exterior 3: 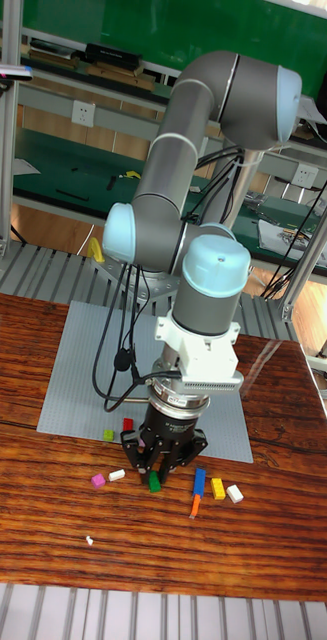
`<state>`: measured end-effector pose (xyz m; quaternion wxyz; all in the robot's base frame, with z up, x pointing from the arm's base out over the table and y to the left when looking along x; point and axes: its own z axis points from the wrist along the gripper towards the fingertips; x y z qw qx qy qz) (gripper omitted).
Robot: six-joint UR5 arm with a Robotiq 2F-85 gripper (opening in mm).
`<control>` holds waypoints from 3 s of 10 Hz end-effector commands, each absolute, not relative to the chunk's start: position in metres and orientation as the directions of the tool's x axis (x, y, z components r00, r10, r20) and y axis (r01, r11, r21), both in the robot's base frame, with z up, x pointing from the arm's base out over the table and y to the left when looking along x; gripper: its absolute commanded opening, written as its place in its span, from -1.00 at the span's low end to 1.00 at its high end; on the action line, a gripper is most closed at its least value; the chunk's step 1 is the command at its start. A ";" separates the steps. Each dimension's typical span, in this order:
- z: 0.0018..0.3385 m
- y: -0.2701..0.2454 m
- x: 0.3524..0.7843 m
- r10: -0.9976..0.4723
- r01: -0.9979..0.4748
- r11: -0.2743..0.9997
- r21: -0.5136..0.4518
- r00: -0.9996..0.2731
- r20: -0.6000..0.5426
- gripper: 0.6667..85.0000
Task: Build with small Lego blocks
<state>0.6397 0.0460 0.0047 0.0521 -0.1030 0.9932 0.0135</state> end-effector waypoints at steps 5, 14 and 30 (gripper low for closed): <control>0.003 0.047 0.641 -0.172 -0.176 0.984 0.026 -0.979 -0.112 -0.42; 0.055 0.046 0.609 -0.030 -0.032 0.999 0.022 -0.997 -0.077 -0.99; 0.015 0.071 0.566 0.059 0.053 0.997 0.054 -0.993 -0.106 -0.99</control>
